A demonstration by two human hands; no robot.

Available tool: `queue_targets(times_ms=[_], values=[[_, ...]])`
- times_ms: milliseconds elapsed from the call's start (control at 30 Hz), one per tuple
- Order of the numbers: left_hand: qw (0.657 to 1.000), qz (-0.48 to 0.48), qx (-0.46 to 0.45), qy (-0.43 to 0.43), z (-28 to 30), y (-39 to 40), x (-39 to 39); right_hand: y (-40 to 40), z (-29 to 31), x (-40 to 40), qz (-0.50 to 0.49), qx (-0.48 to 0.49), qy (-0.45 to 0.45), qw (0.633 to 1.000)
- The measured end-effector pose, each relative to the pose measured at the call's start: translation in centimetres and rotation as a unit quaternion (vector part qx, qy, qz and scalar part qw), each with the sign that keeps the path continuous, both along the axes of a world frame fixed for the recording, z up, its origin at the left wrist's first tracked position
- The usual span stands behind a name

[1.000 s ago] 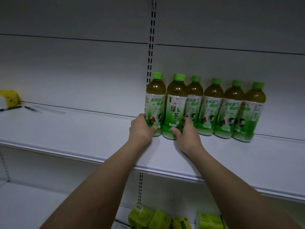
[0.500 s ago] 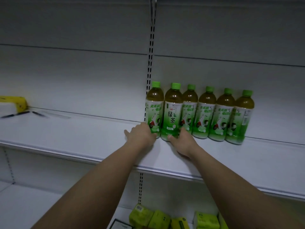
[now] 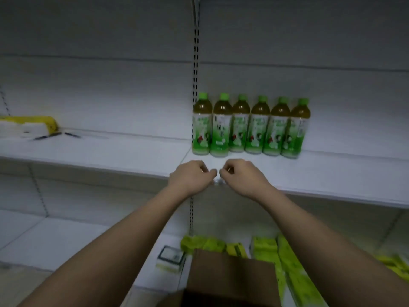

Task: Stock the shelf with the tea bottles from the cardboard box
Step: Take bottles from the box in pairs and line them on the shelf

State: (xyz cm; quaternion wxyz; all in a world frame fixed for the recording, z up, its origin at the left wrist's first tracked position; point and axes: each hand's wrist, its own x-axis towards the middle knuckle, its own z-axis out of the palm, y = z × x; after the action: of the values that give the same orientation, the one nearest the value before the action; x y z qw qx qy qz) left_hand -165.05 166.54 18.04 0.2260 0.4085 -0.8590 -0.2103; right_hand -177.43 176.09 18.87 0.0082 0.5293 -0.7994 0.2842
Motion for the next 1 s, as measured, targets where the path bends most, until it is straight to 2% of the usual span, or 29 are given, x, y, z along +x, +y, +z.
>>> queue_targets(times_ms=[100,200,333,533,633,700,767,900,967,1000], values=[[0.998,-0.024,0.026,0.043,-3.1,3.2,2.2,3.9,-3.1,1.7,0.019,-0.035,0.005,0.999],[0.997,-0.017,0.071,0.027,-7.9,6.0,3.9,6.8,-7.7,2.2,0.000,-0.016,-0.044,0.999],[0.989,0.005,0.133,-0.059,-16.1,8.7,5.1,9.4,-16.5,2.2,-0.027,0.050,-0.145,0.988],[0.966,0.003,0.213,-0.146,-26.7,11.1,5.9,12.5,-27.4,2.8,-0.020,0.164,-0.225,0.960],[0.961,0.017,0.240,-0.138,-31.2,12.0,6.2,13.7,-31.6,3.3,-0.019,0.224,-0.266,0.937],[0.932,0.041,0.346,-0.100,-34.3,12.8,6.7,14.5,-34.3,3.5,-0.026,0.258,-0.288,0.922],[0.886,0.076,0.446,-0.099,-37.3,13.6,7.6,15.4,-37.0,3.4,-0.035,0.282,-0.299,0.911],[0.826,0.140,0.534,-0.110,-41.8,13.8,8.0,16.0,-41.4,2.8,-0.046,0.360,-0.307,0.880],[0.788,0.171,0.587,-0.069,-42.9,13.4,7.1,15.3,-43.0,2.4,-0.047,0.375,-0.318,0.870],[0.757,0.198,0.621,-0.039,-43.3,13.1,6.5,14.7,-43.7,2.1,-0.043,0.381,-0.320,0.867]])
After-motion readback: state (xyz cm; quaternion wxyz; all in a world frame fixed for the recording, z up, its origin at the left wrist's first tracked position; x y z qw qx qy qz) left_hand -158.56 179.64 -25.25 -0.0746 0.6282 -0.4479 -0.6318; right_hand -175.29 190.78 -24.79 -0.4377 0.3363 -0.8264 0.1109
